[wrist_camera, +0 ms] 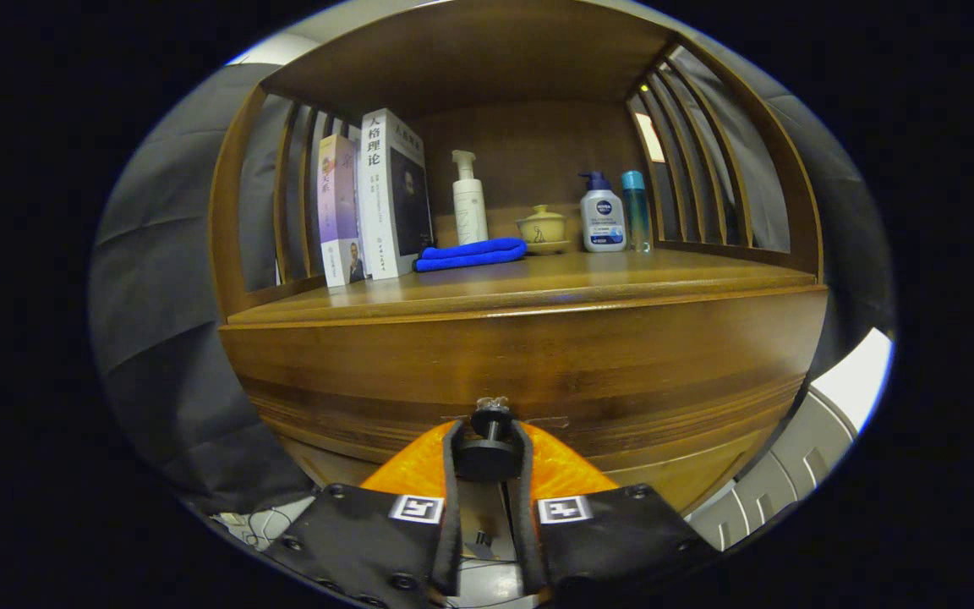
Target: Pull open the drawer, take out the items inside it, and place them on the countertop above the cabinet.
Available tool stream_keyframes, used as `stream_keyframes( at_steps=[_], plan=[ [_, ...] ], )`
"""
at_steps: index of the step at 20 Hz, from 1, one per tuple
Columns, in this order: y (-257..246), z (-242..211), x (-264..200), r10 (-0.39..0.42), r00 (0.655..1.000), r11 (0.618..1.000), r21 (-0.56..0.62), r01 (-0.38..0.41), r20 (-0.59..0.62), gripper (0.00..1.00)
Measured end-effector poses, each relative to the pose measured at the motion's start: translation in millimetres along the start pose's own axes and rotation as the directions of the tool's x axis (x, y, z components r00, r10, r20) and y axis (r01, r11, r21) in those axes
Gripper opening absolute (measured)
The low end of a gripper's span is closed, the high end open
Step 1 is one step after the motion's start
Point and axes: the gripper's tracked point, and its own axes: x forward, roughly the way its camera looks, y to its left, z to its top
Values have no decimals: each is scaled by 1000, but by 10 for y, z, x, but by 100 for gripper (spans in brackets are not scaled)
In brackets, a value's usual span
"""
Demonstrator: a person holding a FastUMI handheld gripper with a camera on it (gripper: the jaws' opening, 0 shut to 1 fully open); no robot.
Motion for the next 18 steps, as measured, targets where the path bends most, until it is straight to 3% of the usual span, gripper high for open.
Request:
stream_keyframes(
  at_steps=[1, 18],
  plan=[
    [0, 21, -73, -4, 1000, 1000, -3, 4, -3, 26],
    [64, -222, -894, 47, 999, 999, -2, -47, -7, 26]
  ],
)
